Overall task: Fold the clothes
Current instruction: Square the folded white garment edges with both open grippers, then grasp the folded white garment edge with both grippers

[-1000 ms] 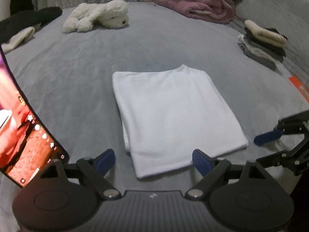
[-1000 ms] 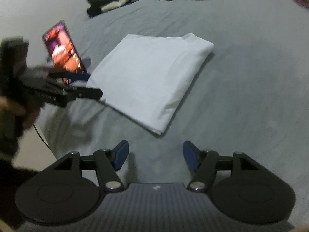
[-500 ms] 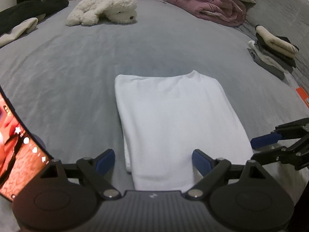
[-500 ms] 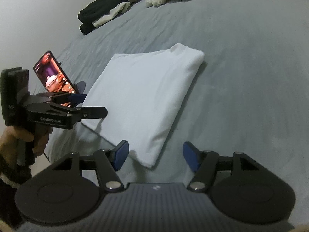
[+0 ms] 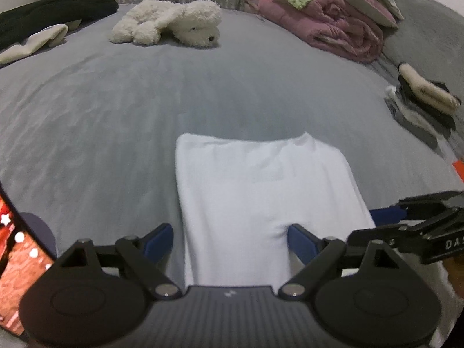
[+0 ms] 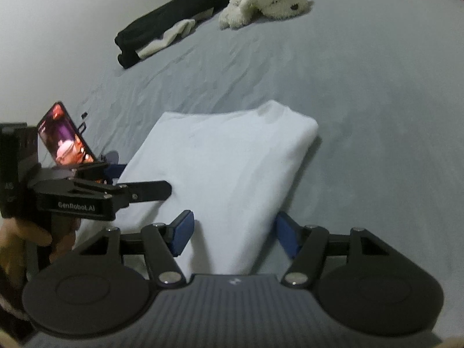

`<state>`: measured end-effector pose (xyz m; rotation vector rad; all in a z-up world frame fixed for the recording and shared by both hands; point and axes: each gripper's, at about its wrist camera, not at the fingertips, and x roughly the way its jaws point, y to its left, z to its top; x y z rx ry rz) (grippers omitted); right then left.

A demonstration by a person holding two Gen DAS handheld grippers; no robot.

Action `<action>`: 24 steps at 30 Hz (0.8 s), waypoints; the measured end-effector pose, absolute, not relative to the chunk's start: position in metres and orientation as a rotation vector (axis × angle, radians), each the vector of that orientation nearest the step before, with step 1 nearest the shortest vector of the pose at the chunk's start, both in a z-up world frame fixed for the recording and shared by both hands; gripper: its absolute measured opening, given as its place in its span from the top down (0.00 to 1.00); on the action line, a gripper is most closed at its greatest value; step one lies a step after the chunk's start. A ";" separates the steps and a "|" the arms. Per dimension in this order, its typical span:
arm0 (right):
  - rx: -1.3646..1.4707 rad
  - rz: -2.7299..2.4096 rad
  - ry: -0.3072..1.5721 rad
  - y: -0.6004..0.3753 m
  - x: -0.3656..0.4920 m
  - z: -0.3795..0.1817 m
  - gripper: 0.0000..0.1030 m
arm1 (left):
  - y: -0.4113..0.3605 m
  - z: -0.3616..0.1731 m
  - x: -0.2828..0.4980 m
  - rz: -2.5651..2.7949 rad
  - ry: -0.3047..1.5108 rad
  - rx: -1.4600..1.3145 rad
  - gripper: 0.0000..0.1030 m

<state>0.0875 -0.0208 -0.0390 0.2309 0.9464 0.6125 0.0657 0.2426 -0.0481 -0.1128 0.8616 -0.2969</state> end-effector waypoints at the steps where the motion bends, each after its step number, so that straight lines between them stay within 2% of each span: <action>1: 0.240 0.613 0.937 -0.021 0.090 -0.040 0.35 | 0.243 -0.049 0.067 -0.292 0.849 -0.130 0.17; 7: 0.369 0.597 0.884 -0.028 0.106 -0.049 0.36 | 0.243 -0.056 0.075 -0.264 0.774 -0.213 0.23; 12: 0.415 0.593 0.857 -0.031 0.109 -0.051 0.39 | 0.245 -0.061 0.077 -0.228 0.728 -0.291 0.34; 24: 0.384 0.547 0.801 -0.024 0.106 -0.053 0.50 | 0.237 -0.063 0.075 -0.148 0.701 -0.266 0.42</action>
